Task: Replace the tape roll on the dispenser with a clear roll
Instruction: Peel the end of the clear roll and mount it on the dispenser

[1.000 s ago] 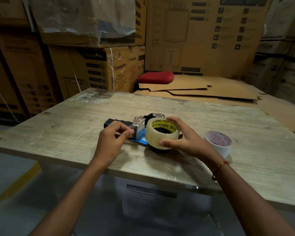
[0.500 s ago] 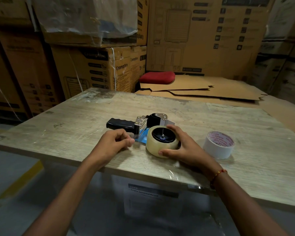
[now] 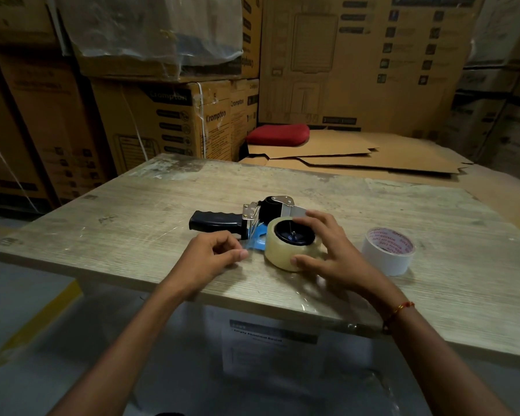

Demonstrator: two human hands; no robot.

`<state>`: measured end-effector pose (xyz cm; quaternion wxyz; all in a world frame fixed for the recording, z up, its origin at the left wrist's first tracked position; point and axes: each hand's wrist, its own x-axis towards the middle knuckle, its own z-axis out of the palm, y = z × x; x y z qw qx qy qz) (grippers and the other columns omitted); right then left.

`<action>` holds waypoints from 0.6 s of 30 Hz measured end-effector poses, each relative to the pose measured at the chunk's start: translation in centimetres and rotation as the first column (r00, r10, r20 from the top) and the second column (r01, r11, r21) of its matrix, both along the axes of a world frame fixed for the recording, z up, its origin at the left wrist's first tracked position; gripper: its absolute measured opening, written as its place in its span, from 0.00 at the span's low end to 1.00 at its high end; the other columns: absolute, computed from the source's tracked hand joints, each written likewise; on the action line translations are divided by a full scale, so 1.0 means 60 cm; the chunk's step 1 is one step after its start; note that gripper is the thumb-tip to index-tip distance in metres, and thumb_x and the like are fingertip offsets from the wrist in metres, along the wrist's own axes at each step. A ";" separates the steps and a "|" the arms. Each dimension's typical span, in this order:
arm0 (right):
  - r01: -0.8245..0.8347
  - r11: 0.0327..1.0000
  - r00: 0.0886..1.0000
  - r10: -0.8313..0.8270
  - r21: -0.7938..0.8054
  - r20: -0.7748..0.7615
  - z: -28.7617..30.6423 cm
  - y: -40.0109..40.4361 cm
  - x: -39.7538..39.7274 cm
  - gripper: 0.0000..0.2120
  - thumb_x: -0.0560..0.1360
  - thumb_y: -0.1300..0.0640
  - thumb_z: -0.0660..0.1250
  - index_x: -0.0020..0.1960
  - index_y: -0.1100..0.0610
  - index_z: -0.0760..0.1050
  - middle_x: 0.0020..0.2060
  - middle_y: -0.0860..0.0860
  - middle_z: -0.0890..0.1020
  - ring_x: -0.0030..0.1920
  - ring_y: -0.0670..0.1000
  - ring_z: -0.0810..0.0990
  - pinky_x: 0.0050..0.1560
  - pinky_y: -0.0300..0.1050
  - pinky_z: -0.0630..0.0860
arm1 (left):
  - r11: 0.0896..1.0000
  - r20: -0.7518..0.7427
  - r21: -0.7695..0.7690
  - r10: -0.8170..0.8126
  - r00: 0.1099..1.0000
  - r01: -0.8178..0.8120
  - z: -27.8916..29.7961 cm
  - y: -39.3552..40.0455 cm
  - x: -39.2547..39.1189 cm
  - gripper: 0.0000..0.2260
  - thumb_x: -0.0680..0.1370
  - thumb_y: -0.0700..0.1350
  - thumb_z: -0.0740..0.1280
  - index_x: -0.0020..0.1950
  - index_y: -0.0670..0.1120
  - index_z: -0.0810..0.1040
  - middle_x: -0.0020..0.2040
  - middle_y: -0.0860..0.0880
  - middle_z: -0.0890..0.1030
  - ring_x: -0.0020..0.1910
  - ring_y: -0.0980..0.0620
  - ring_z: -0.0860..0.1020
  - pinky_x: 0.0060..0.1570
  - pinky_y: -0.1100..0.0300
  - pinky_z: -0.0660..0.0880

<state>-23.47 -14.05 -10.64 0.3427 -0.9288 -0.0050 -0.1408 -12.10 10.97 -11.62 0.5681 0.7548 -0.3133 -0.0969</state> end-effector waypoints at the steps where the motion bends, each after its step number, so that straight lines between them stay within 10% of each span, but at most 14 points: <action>1: 0.017 0.999 0.997 -0.014 -0.043 0.075 -0.001 0.010 -0.001 0.26 0.74 0.46 0.74 0.70 0.42 0.71 0.74 0.46 0.64 0.74 0.50 0.61 0.72 0.49 0.65 | 1.000 -0.004 0.003 -0.004 1.000 0.004 0.000 0.000 0.000 0.03 0.75 0.40 0.74 0.42 0.43 0.82 0.37 0.50 0.82 0.37 0.60 0.80 0.38 0.65 0.77; 6: 0.119 0.969 0.965 -0.061 -0.216 0.256 -0.007 0.041 0.011 0.18 0.74 0.39 0.66 0.55 0.51 0.81 0.57 0.45 0.78 0.60 0.48 0.69 0.58 0.45 0.71 | 1.000 -0.001 0.004 0.006 1.000 -0.006 0.002 0.004 -0.001 0.02 0.75 0.39 0.73 0.44 0.42 0.82 0.39 0.49 0.82 0.38 0.59 0.80 0.40 0.65 0.78; 11: 0.052 0.969 0.968 0.010 -0.239 0.253 -0.005 0.019 0.001 0.11 0.78 0.47 0.69 0.55 0.53 0.81 0.60 0.47 0.79 0.61 0.49 0.70 0.59 0.46 0.72 | 1.000 0.069 0.011 0.005 0.998 -0.006 -0.005 -0.001 -0.006 0.03 0.75 0.40 0.73 0.42 0.46 0.83 0.38 0.51 0.83 0.38 0.59 0.81 0.40 0.64 0.78; 18: 0.132 0.935 0.980 -0.073 -0.329 0.185 0.029 0.038 -0.015 0.18 0.77 0.51 0.71 0.66 0.49 0.76 0.68 0.45 0.73 0.72 0.51 0.62 0.70 0.55 0.68 | 0.987 0.562 0.128 0.013 0.827 -0.102 -0.005 -0.014 -0.018 0.02 0.74 0.48 0.75 0.43 0.52 0.83 0.37 0.57 0.82 0.37 0.58 0.79 0.38 0.59 0.77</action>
